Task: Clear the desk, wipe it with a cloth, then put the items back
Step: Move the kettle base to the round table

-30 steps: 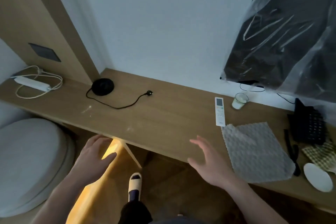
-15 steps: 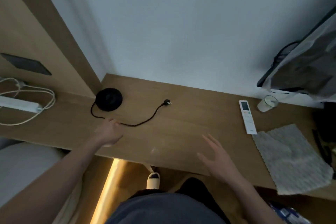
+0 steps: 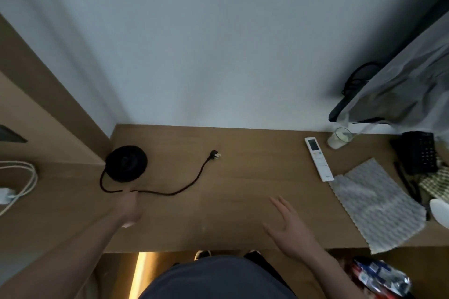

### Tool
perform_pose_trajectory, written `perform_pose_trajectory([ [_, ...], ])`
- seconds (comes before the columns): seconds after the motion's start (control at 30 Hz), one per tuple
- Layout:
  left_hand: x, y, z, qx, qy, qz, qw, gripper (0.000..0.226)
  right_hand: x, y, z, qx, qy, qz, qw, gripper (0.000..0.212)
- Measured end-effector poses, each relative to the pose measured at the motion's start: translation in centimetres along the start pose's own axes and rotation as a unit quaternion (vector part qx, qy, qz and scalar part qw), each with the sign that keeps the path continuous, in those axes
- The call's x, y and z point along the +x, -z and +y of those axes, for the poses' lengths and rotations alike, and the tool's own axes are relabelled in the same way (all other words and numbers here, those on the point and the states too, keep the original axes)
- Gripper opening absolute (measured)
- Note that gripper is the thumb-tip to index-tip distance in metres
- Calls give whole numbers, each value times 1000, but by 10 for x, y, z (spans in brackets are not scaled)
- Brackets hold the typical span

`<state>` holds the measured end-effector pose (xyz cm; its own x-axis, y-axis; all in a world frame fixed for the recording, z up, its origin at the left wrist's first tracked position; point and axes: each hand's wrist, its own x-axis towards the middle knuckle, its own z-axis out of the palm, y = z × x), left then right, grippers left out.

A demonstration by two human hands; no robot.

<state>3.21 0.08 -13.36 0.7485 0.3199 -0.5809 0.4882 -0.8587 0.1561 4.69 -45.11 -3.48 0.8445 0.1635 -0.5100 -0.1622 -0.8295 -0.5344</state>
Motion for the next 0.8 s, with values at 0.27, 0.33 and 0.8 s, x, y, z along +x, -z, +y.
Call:
perform_pose_trajectory([
  [0.27,-35,54,39,-133,-135,283,940,32,12,2,-26,44,51,49,997,65],
  [0.33,-46,75,57,-165,-166,319,919,30,15,5,-42,50,82,55,994,64],
  [0.8,-140,168,174,-277,-365,356,815,40,0,43,-163,164,212,100,958,80],
])
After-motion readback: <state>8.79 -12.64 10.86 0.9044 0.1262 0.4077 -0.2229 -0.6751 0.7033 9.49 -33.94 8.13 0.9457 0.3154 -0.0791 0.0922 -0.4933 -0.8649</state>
